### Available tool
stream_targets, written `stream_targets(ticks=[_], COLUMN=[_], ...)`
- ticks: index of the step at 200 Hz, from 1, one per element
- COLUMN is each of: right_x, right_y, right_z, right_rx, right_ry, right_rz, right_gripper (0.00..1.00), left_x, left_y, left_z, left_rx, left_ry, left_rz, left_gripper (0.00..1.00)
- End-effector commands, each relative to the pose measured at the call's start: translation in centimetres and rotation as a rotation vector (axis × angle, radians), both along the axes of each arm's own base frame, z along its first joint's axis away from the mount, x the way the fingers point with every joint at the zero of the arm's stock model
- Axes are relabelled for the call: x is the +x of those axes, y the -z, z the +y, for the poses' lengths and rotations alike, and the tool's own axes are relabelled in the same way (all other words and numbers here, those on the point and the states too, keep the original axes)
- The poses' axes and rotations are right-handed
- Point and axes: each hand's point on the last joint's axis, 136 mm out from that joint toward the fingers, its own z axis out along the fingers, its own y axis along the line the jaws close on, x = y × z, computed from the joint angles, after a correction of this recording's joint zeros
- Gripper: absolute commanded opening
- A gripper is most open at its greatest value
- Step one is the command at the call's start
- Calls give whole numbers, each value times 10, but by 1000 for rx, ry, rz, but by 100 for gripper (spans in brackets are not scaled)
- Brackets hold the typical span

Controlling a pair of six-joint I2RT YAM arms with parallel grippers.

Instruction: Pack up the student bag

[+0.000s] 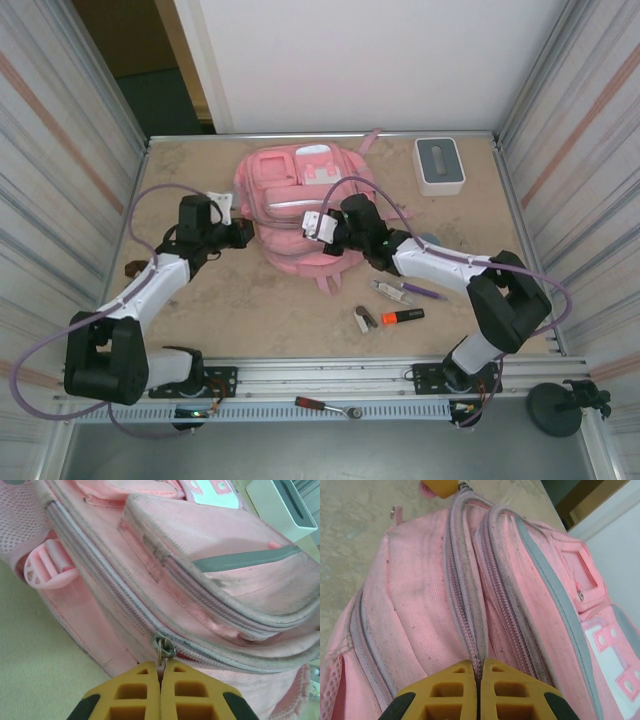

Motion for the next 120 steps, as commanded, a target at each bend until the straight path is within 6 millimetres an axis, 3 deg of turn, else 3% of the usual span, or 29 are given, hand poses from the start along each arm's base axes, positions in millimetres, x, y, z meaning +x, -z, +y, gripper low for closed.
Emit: stream_targets(ticks=[1, 24, 45, 84, 103, 120], right_x=[20, 27, 31, 26, 25, 23], right_y=[3, 5, 5, 10, 14, 16], right_z=[-8, -11, -18, -35, -44, -46], right_rx=[-47, -62, -65, -89, -106, -108], right_ry=[110, 127, 131, 101, 105, 95], right_rz=[4, 4, 9, -1, 3, 10], right_gripper=[0, 0, 0, 0, 0, 0], left_x=[-4, -16, -21, 2, 14, 25], left_y=[-27, -35, -31, -1, 7, 10], left_z=[-16, -35, -35, 30, 61, 76], left_rx=[0, -9, 30, 231, 253, 240], left_ry=[51, 123, 119, -164, -271, -319], left_rz=[-103, -123, -119, -21, 16, 22], left_gripper=[0, 0, 0, 0, 0, 0])
